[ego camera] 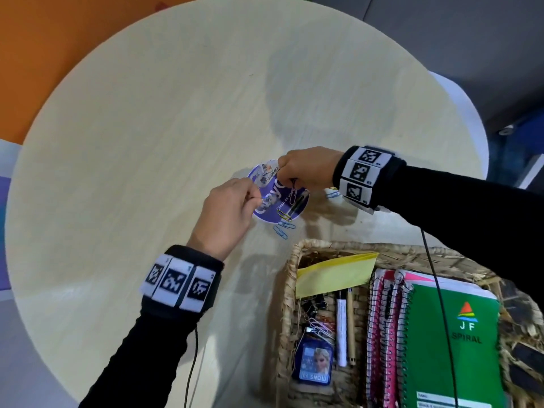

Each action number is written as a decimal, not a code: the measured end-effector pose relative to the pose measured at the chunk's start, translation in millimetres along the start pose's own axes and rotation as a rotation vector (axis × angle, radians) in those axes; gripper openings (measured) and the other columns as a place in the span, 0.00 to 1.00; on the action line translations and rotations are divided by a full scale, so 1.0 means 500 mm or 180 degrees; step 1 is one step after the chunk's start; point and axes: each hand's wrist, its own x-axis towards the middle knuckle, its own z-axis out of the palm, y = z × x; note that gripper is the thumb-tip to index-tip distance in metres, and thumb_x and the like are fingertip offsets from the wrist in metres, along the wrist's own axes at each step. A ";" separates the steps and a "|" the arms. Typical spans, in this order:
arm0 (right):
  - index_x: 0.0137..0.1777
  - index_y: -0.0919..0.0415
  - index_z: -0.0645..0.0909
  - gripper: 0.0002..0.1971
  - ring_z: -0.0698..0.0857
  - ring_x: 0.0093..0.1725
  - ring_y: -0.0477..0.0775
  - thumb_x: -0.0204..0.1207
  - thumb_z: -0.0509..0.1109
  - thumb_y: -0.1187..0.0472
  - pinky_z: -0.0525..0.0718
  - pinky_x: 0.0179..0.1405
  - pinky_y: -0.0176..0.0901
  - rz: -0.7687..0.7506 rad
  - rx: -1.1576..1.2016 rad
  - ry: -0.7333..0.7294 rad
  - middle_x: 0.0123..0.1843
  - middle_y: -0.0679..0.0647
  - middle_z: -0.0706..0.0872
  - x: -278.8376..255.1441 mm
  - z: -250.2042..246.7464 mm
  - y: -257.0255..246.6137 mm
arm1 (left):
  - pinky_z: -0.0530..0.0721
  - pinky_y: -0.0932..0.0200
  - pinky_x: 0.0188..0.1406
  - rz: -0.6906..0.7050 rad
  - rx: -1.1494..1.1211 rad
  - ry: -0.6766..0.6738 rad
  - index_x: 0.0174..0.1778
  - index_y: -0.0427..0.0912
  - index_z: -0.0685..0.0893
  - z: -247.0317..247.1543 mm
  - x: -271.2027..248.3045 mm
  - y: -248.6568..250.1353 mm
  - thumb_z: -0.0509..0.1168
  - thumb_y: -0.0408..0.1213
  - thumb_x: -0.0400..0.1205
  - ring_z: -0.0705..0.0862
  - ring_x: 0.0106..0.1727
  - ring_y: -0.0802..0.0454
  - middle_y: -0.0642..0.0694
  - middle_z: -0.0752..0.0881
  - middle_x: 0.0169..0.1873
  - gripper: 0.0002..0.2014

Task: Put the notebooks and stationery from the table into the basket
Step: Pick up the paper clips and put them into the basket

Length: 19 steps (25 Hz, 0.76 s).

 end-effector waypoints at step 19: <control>0.43 0.64 0.83 0.06 0.74 0.38 0.52 0.70 0.66 0.71 0.68 0.38 0.39 0.0572 0.0946 0.1058 0.37 0.49 0.80 -0.273 -0.057 -0.122 | 0.75 0.79 0.34 -0.0062 -0.0617 0.0055 0.38 0.44 0.83 -0.061 -0.214 0.146 0.72 0.33 0.76 0.83 0.39 0.59 0.58 0.84 0.29 0.04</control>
